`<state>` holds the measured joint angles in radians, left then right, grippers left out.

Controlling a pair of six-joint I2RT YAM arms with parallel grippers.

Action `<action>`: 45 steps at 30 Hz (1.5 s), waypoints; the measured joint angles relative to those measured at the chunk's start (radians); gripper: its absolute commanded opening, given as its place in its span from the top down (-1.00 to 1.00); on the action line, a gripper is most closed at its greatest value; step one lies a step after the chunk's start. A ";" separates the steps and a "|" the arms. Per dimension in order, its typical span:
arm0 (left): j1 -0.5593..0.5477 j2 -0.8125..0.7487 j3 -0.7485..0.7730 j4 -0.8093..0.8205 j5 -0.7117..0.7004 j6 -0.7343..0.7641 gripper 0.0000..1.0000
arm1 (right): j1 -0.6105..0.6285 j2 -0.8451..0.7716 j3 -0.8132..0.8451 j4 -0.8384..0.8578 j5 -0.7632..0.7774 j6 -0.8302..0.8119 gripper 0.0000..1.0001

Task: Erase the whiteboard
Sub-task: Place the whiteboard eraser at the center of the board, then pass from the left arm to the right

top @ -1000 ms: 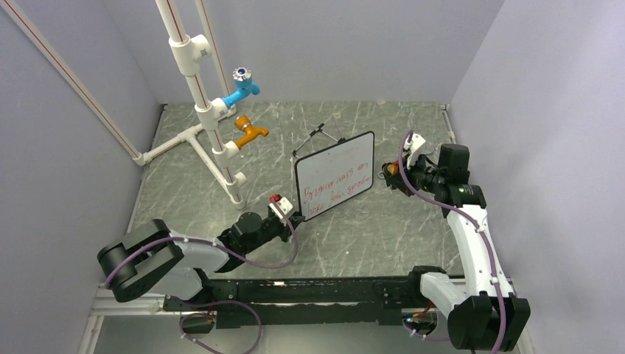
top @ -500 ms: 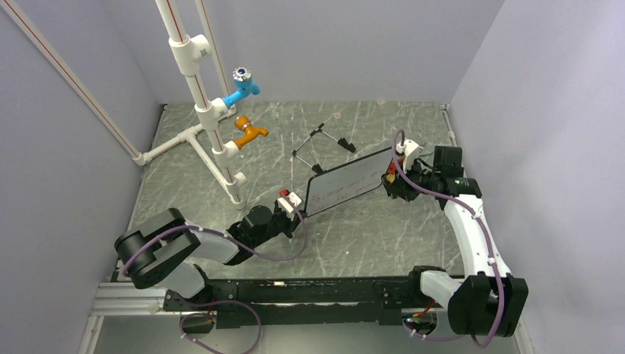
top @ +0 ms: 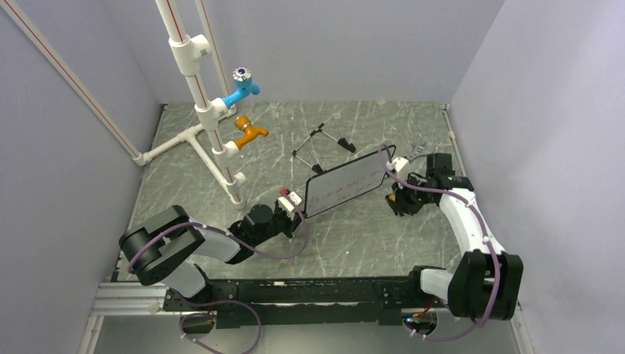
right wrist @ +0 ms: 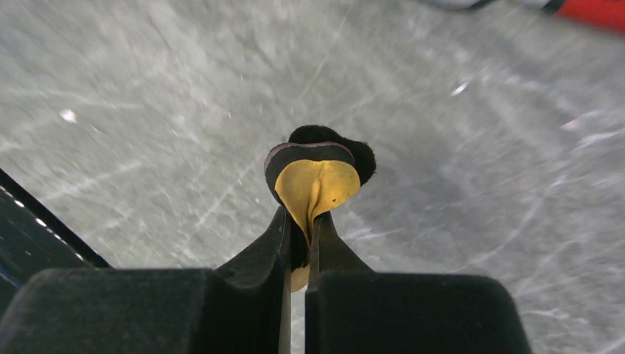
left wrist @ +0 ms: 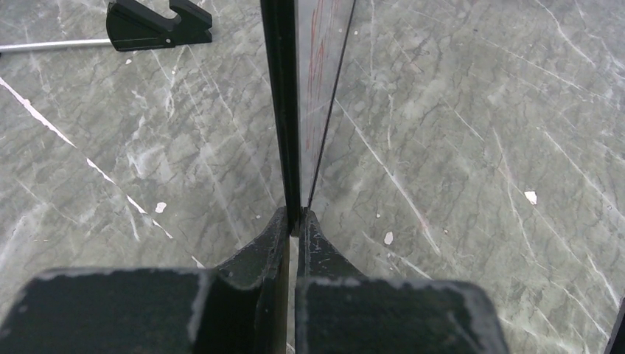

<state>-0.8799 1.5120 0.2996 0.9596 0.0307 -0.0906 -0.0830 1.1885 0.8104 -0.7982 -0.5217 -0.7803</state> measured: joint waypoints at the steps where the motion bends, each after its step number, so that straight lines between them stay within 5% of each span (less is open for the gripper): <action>1: 0.000 0.000 0.000 0.000 0.000 0.000 1.00 | 0.000 0.015 -0.022 0.004 0.018 -0.014 0.76; 9: 0.002 0.000 0.000 0.000 0.006 0.000 1.00 | -0.001 0.085 -0.122 0.041 0.094 -0.077 -0.41; 13: 0.002 0.000 0.000 0.000 0.008 -0.001 1.00 | -0.004 0.079 -0.109 0.025 0.087 -0.101 -0.67; 23: 0.002 0.005 0.000 0.010 0.013 -0.001 1.00 | -0.008 0.025 0.105 -0.159 -0.027 -0.211 -0.89; 29: 0.003 0.005 0.000 0.015 0.026 -0.001 1.00 | 0.006 -0.008 0.431 -0.377 -0.261 -0.441 -0.98; 35: 0.003 0.016 0.000 0.022 0.031 -0.002 1.00 | 0.289 0.107 0.742 -0.428 -0.329 -0.483 -0.91; 45: 0.005 0.038 0.000 0.033 0.047 -0.008 1.00 | 0.455 0.385 0.772 -0.380 -0.182 -0.415 -0.70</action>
<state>-0.8753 1.5497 0.2993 0.9928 0.0780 -0.0982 0.3725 1.5738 1.5822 -1.1778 -0.7033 -1.1954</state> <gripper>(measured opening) 0.070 0.864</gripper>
